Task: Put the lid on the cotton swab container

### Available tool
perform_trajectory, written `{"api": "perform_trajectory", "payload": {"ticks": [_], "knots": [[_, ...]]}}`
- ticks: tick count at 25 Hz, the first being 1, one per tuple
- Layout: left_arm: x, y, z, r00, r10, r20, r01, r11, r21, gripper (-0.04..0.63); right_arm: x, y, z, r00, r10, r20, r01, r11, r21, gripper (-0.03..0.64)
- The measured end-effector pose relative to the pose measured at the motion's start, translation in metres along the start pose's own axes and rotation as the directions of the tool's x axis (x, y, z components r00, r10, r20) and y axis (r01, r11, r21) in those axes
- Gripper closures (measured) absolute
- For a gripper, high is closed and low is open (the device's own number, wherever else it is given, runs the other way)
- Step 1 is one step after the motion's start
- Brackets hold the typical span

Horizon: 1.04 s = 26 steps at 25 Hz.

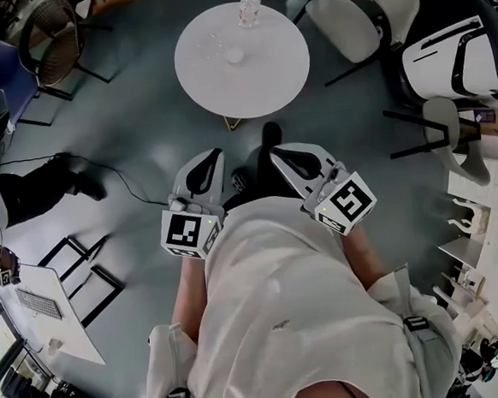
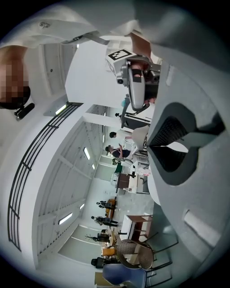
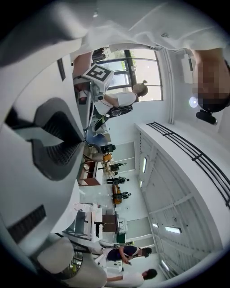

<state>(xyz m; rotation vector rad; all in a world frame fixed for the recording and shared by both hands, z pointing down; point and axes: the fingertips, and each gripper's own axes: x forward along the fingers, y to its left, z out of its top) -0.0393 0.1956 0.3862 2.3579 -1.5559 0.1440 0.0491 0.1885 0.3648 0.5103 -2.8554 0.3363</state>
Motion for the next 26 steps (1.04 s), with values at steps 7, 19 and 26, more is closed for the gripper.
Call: {"api": "perform_trajectory", "payload": {"ticks": [7, 19, 26], "knots": [[0.004, -0.019, 0.007, 0.999, -0.04, 0.005, 0.04, 0.999, 0.02, 0.584, -0.007, -0.001, 0.007, 0.999, 0.004, 0.037, -0.005, 1.0, 0.024, 0.611], [0.005, -0.025, 0.007, 0.999, -0.047, 0.005, 0.047, 0.999, 0.022, 0.584, -0.014, -0.006, 0.013, 0.999, 0.001, 0.045, 0.0, 1.0, -0.017, 0.612], [0.008, -0.027, 0.004, 0.999, -0.047, 0.002, 0.047, 0.999, 0.014, 0.584, -0.016, -0.012, 0.013, 0.999, -0.008, 0.044, 0.009, 1.0, -0.025, 0.612]]}}
